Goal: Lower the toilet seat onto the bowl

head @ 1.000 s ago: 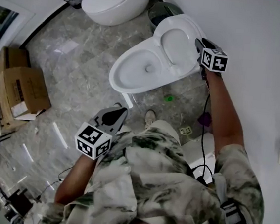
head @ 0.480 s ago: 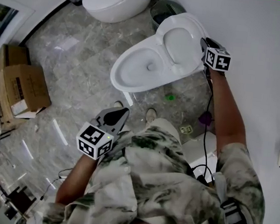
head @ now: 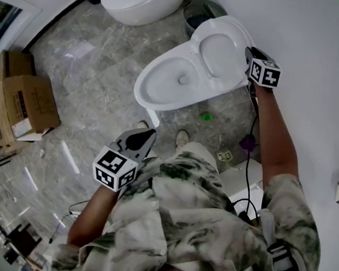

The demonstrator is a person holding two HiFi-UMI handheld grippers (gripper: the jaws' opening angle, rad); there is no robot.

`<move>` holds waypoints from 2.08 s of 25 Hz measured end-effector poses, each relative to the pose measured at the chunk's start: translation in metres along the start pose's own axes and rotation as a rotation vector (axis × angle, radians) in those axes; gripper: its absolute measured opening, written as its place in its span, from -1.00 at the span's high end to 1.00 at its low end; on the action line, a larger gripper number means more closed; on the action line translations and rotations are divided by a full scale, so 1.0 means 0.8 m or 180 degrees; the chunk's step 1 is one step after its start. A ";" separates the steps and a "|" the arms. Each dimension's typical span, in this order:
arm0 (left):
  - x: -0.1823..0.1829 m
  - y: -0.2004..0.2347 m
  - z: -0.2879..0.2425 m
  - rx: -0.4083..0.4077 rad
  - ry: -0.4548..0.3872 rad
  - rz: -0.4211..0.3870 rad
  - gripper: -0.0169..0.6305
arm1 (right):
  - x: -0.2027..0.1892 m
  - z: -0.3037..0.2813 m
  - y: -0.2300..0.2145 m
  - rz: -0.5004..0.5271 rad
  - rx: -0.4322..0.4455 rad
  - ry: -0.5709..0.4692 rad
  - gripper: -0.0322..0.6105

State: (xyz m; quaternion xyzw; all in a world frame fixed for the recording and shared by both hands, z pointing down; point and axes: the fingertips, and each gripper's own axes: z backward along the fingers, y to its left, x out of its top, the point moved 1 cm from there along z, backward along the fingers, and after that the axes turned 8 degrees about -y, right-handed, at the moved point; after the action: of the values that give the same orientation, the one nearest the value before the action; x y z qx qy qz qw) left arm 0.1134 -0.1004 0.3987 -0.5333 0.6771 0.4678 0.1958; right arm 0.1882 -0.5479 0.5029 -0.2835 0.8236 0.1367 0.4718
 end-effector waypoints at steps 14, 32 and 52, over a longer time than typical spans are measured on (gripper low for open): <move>0.007 0.023 0.014 -0.0065 -0.0059 0.0003 0.88 | 0.007 0.012 0.045 0.0057 0.0158 0.0043 0.57; 0.015 0.050 0.030 -0.0117 -0.0098 -0.0046 0.88 | 0.004 0.025 0.105 0.0143 0.0288 0.0082 0.55; 0.018 0.088 0.055 -0.0263 -0.0127 -0.0047 0.88 | -0.004 0.034 0.192 0.0311 0.0414 0.0207 0.53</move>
State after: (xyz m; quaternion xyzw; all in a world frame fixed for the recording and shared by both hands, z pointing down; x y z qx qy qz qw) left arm 0.0344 -0.0717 0.3963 -0.5364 0.6492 0.5045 0.1905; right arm 0.1169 -0.4105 0.4850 -0.2160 0.8585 0.0965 0.4550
